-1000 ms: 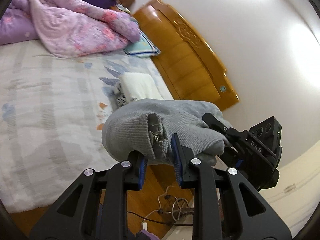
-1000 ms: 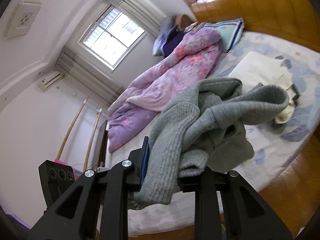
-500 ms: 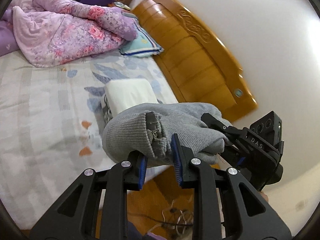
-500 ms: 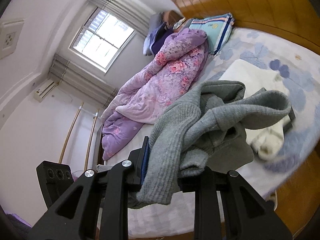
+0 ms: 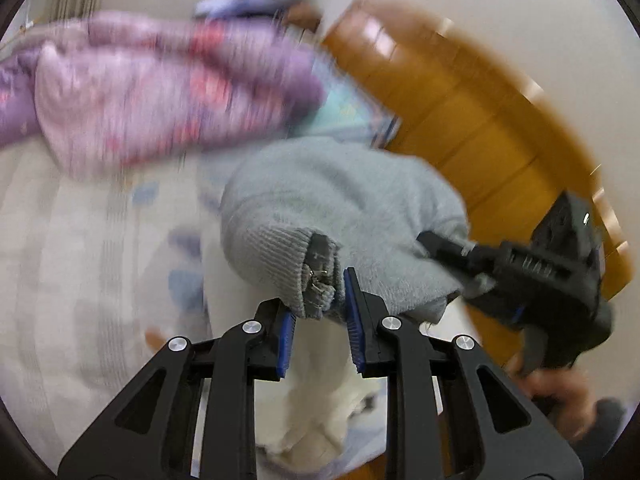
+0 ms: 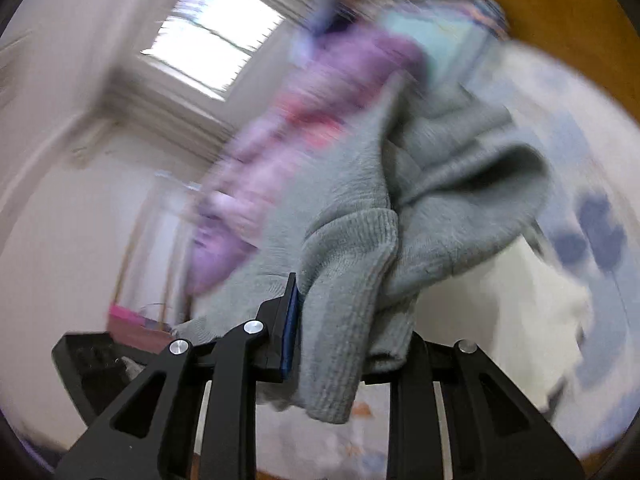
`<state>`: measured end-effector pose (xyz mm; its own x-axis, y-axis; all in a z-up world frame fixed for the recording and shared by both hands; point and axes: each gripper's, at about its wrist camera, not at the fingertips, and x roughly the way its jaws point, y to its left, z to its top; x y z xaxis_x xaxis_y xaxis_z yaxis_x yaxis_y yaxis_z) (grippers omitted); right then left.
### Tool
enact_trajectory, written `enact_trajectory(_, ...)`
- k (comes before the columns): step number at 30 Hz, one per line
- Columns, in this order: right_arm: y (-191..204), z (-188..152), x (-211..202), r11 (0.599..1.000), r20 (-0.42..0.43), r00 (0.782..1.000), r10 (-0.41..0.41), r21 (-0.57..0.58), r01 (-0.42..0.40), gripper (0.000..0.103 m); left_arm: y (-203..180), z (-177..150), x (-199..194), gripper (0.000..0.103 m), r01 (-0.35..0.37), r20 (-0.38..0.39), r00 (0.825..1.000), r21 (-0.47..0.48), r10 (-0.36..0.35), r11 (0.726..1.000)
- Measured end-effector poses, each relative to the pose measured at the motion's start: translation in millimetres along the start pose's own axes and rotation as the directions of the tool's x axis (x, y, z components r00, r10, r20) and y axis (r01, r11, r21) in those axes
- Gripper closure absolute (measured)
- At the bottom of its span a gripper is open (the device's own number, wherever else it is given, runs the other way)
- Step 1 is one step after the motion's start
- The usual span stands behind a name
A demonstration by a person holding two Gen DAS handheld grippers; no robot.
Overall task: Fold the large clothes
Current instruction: 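Lower the hoodie onto the white clothes stack and open both tools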
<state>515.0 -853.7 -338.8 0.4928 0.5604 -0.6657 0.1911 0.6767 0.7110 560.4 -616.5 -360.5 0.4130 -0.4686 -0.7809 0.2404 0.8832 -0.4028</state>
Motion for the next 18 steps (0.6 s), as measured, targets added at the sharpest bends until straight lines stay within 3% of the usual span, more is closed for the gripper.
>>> enact_trajectory(3, -56, -15, 29, 0.988, -0.120, 0.988, -0.097, 0.107, 0.110, 0.082, 7, -30, 43, 0.081, -0.011, -0.141, 0.990, -0.023, 0.007, 1.000)
enact_trajectory(6, -81, -20, 28, 0.985, -0.127, 0.990, -0.058, 0.156, 0.078, 0.082, 7, -49, 53, 0.078, -0.001, -0.189, 0.982, -0.021, -0.003, 1.000)
enact_trajectory(7, -84, -21, 29, 0.985, -0.140, 0.988, -0.059, 0.154, 0.080, 0.082, 8, -51, 52, 0.070, 0.006, -0.200, 0.980, -0.035, -0.013, 0.999)
enact_trajectory(10, -88, -16, 33, 0.983, -0.181, 0.981, -0.074, 0.154, 0.102, 0.082, 21, -51, 42, 0.050, -0.003, -0.183, 0.983, -0.076, -0.011, 0.997)
enact_trajectory(13, -91, -15, 37, 0.979, -0.211, 0.974, -0.078, 0.170, 0.115, 0.080, 32, -44, 37, 0.049, -0.026, -0.173, 0.985, -0.101, 0.008, 0.995)
enact_trajectory(18, -93, -24, 35, 0.970, -0.237, 0.963, -0.128, 0.174, 0.172, 0.075, 26, -42, 49, 0.049, -0.117, -0.190, 0.976, -0.037, 0.108, 0.992)
